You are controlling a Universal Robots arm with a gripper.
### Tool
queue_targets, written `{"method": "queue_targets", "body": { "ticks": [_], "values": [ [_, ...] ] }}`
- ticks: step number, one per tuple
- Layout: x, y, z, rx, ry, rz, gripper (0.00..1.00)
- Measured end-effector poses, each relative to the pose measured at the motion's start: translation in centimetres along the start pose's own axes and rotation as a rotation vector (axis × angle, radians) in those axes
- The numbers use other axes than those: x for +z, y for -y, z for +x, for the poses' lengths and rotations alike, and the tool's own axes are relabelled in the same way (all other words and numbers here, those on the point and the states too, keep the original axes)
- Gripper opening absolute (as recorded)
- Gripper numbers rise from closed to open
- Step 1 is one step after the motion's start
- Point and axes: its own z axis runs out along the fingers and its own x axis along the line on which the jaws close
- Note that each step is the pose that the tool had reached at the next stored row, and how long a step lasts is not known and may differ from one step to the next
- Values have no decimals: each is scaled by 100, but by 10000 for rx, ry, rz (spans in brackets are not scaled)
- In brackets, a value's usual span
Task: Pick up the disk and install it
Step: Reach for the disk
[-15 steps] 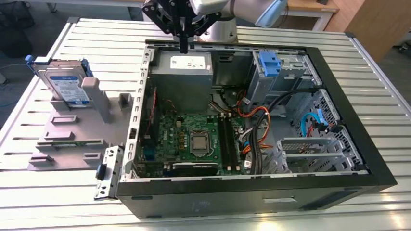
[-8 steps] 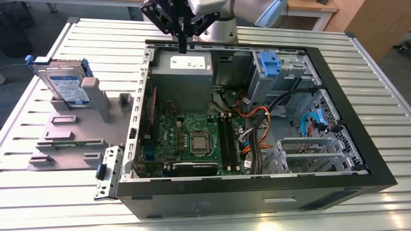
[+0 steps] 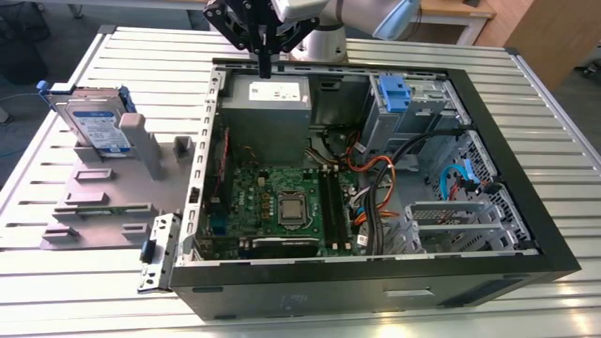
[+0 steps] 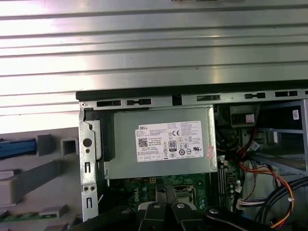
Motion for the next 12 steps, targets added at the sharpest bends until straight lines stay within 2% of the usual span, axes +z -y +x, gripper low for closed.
{"method": "queue_targets", "body": {
  "ticks": [12],
  "values": [
    [3,3,37,0,0,0,11]
  ]
}}
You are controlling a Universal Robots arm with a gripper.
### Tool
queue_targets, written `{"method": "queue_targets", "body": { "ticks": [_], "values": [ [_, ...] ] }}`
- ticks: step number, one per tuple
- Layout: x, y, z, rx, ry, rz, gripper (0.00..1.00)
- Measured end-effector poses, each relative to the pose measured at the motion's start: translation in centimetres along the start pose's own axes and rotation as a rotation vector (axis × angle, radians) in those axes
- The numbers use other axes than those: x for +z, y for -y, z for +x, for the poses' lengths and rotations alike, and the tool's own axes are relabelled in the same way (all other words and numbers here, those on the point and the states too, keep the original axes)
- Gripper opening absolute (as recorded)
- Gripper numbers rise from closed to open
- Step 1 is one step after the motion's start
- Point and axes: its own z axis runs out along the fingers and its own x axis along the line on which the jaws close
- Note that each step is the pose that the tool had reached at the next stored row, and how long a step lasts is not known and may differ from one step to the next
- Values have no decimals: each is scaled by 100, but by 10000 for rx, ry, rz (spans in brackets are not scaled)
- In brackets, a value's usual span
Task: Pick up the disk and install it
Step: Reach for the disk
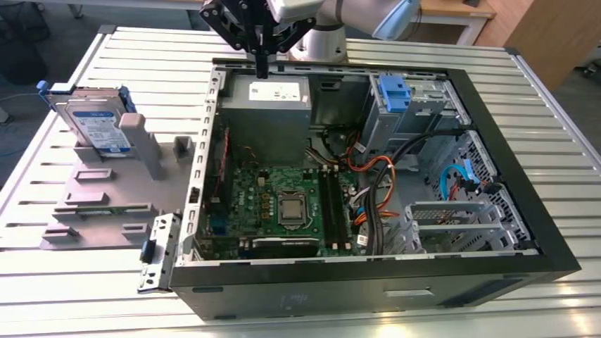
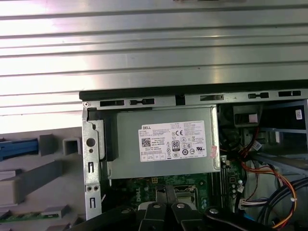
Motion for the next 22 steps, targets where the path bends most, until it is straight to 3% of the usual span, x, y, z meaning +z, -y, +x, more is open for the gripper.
{"method": "queue_targets", "body": {
  "ticks": [22],
  "values": [
    [12,5,65,0,0,0,11]
  ]
}}
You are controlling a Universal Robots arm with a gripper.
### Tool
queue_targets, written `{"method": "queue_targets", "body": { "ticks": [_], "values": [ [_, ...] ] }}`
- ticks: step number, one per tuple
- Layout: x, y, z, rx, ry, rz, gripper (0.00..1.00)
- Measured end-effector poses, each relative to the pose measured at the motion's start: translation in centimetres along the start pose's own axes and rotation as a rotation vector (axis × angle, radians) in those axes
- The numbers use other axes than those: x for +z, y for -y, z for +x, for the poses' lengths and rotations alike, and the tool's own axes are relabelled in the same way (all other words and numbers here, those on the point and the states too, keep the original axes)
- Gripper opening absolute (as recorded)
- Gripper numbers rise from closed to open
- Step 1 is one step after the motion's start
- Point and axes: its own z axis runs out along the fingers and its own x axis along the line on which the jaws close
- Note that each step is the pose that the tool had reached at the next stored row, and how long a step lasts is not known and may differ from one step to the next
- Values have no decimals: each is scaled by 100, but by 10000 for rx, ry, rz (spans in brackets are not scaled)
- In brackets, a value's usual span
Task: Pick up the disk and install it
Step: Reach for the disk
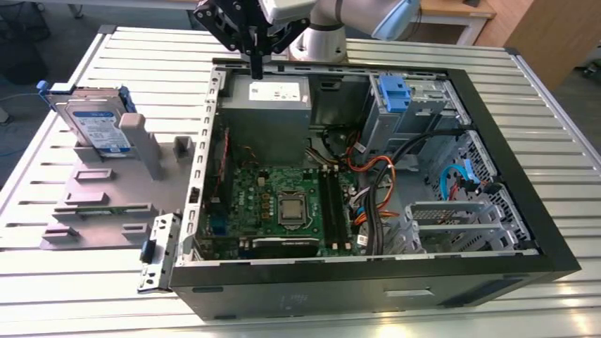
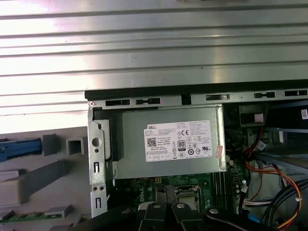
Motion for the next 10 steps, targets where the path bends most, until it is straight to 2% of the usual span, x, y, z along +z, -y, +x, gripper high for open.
{"method": "queue_targets", "body": {
  "ticks": [10],
  "values": [
    [4,2,27,0,0,0,11]
  ]
}}
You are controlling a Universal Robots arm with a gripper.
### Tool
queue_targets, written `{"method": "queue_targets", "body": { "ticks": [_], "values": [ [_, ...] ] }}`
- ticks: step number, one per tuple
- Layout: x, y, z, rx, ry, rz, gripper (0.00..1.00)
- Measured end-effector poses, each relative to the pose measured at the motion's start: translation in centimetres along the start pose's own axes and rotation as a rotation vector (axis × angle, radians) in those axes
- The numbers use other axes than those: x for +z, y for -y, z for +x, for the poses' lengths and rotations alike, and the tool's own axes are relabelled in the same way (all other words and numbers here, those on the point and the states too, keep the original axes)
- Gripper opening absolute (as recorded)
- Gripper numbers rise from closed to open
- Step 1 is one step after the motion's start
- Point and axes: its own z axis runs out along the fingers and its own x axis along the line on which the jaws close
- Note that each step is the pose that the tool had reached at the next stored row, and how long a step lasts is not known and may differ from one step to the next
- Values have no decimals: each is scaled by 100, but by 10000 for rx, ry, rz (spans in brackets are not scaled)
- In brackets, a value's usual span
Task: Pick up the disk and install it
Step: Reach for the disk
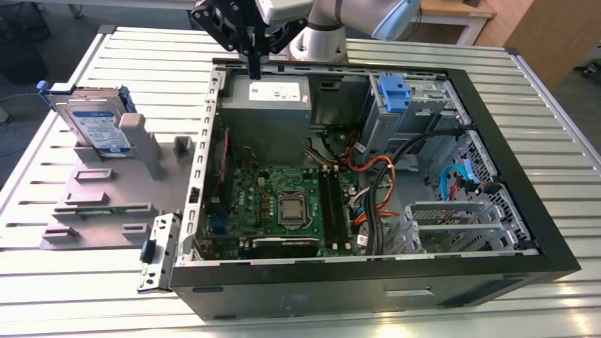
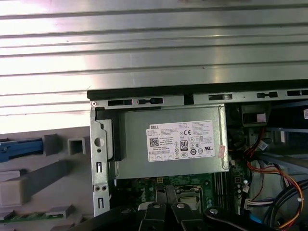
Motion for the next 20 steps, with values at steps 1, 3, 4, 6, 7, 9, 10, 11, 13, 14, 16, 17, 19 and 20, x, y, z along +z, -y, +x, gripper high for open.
{"method": "queue_targets", "body": {
  "ticks": [1,3,4,6,7,9,10,11,13,14,16,17,19,20],
  "values": [
    [0,0,3,0,0,0,11],
    [1,1,11,1,0,0,11],
    [1,1,15,0,0,0,11],
    [2,2,22,0,0,-1,11],
    [3,2,25,0,0,0,11],
    [4,3,31,0,0,0,11],
    [4,3,34,0,-1,0,11],
    [5,3,38,1,0,0,11],
    [6,4,46,0,0,0,11],
    [7,4,52,0,0,0,11],
    [7,5,62,0,0,0,11],
    [8,5,67,0,0,0,11],
    [8,6,76,0,0,-1,11],
    [8,7,81,0,0,0,11]
  ]
}}
